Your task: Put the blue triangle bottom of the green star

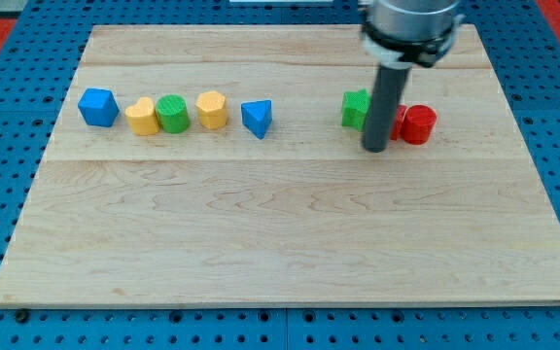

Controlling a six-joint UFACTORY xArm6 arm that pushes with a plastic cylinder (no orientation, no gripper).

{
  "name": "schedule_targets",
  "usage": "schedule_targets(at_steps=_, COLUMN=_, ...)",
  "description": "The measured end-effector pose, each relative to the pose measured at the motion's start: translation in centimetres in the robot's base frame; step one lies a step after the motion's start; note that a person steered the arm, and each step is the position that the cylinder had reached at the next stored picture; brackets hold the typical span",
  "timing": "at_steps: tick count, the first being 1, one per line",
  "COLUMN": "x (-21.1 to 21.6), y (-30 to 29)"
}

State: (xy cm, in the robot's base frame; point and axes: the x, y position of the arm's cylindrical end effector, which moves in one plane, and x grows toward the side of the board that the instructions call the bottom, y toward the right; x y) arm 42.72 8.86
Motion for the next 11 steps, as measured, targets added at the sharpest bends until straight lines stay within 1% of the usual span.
schedule_targets(at_steps=1, x=-1.7, y=-8.4)
schedule_targets(at_steps=2, x=4.6, y=-13.3)
schedule_targets(at_steps=3, x=0.3, y=-25.4)
schedule_targets(at_steps=4, x=-7.4, y=-34.7)
schedule_targets(at_steps=5, x=-7.9, y=-36.9)
schedule_targets(at_steps=6, x=-7.3, y=-35.6)
schedule_targets(at_steps=7, x=-3.7, y=-29.6)
schedule_targets(at_steps=8, x=-3.8, y=-24.0)
schedule_targets(at_steps=9, x=-6.6, y=-24.8)
schedule_targets(at_steps=10, x=-8.4, y=-30.3)
schedule_targets(at_steps=11, x=-4.9, y=-18.7)
